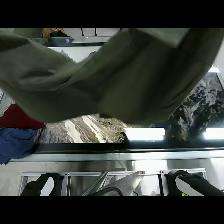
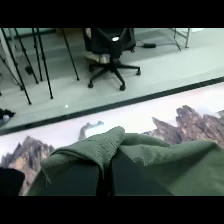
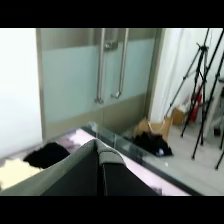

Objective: Fold the shirts.

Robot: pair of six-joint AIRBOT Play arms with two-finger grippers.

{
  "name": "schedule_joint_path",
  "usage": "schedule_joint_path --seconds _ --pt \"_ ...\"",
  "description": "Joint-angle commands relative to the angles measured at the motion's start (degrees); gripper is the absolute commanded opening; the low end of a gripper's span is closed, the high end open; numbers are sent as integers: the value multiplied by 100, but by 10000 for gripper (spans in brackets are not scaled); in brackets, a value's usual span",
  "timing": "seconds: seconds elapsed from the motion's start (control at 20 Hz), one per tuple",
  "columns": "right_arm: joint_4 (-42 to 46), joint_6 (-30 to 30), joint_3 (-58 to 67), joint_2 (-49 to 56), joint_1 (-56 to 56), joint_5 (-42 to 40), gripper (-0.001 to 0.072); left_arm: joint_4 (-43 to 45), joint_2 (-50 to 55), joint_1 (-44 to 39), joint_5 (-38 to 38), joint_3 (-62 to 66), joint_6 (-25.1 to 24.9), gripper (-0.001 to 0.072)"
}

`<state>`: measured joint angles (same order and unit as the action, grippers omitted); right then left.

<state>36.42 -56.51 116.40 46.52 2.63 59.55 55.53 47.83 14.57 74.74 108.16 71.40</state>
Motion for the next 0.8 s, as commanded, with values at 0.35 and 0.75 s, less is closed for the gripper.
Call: schedule_joint_path --seconds 0.35,0.75 --pt "1043 -675 111 3991 -4 -155 24 44 3357 -1167 -1311 -2175 -297 16" --pt "1427 -1832 111 4874 -323 584 431 42 6059 -791 162 -822 -271 690"
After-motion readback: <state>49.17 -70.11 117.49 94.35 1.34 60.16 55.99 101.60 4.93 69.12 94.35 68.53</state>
